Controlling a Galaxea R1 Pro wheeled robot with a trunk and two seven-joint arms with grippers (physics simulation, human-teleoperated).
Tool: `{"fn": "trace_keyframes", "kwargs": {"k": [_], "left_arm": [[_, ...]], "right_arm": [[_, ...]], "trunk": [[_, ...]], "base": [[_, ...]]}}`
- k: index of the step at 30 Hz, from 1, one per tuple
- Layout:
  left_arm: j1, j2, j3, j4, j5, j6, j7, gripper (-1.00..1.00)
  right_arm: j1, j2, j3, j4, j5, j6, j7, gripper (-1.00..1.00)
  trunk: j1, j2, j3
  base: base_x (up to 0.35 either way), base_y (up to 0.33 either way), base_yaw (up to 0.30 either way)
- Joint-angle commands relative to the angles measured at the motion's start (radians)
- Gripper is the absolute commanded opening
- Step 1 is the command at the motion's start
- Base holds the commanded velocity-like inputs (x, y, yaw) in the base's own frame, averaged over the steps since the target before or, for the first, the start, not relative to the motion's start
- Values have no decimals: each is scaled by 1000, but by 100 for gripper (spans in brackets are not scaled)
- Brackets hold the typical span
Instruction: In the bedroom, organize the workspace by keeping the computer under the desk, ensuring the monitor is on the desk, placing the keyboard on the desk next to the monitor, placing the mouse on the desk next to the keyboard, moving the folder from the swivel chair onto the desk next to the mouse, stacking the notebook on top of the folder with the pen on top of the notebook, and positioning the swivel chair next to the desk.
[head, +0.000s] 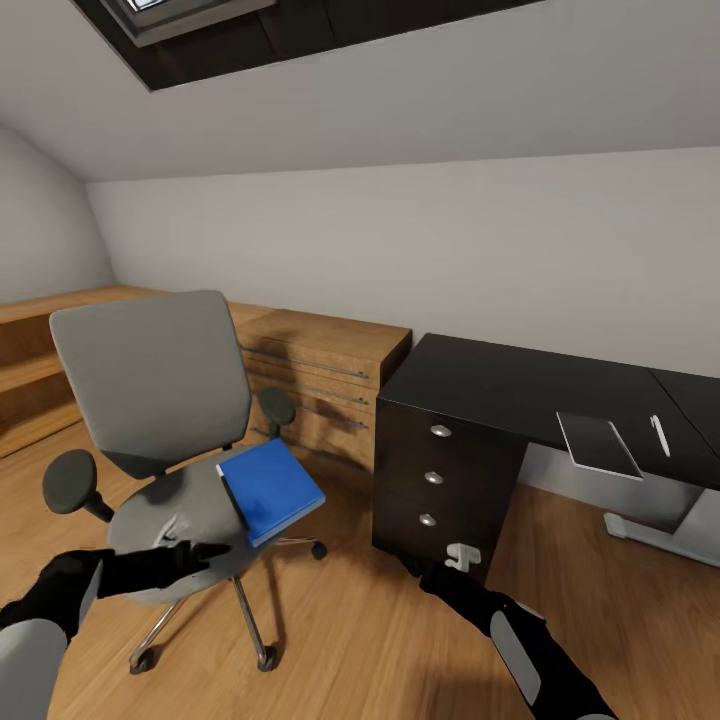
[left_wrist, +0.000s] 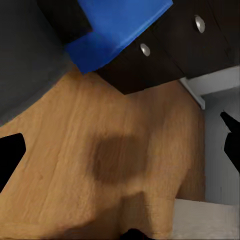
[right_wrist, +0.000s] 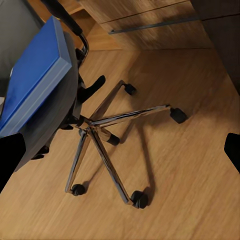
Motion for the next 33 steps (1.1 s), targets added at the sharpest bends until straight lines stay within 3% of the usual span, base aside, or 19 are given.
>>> {"fn": "trace_keyframes", "kwargs": {"k": [1, 5, 8, 14, 17, 19, 21, 22, 24, 25, 26, 27, 29, 33], "left_arm": [[-1, -1, 1, 25, -22, -27, -27, 100], [-1, -2, -12, 142, -41, -209, -55, 100], [-1, -3, -31, 220, -44, -302, -59, 100], [-1, -14, -203, 380, -47, -425, -47, 100], [-1, -26, -237, 431, -48, -449, 17, 100], [-1, -40, -247, 458, -48, -457, 152, 100], [-1, -54, -249, 465, -47, -458, 241, 100], [3, -72, -251, 469, -47, -460, 339, 100], [11, -93, -252, 472, -47, -461, 436, 100], [24, -115, -252, 474, -46, -462, 533, 100], [30, -126, -253, 474, -46, -462, 578, 100], [39, -146, -253, 475, -45, -464, 662, 100], [48, -174, -252, 476, -44, -465, 765, 100], [63, -214, -252, 477, -42, -467, 881, 100]], "right_arm": [[0, 0, 0, -1, -10, 9, -1, 100], [0, 0, 1, 0, -9, 8, -25, 100], [0, 0, 1, 0, -9, 8, -40, 100], [0, 1, 1, 0, -9, 8, -49, 100], [0, 1, 0, 0, -9, 8, -50, 100], [0, 1, 0, 0, -9, 9, -50, 100], [0, 1, 0, -1, -9, 9, -50, 100], [0, 1, 0, -1, -9, 9, -50, 100], [0, 1, 0, -1, -9, 9, -50, 100], [0, 1, 0, -1, -9, 9, -50, 100], [0, 1, 0, -1, -9, 9, -50, 100], [0, 1, 0, -1, -9, 9, -50, 100], [0, 1, 0, -2, -9, 9, -56, 100], [0, 2, 1, -2, -9, 9, -94, 100]], "trunk": [[0, 0, -1], [0, 0, -1], [0, 0, -1], [0, 0, -1], [0, 0, -1], [0, 0, -1], [0, 0, -1], [0, 0, -1], [0, 0, -1], [0, 0, -1], [0, 0, -1], [0, 0, -1], [0, 0, -1], [0, 0, -1]], "base": [[0, 0, 0], [0, 0, 0], [0, 0, 0], [0, 0, 0], [0, 0, 0], [0, 0, 0], [0, 0, 0], [0, 0, 0], [0, 0, 0], [0, 0, 0], [0, 0, 0], [0, 0, 0], [0, 0, 0], [0, 0, 0]]}}
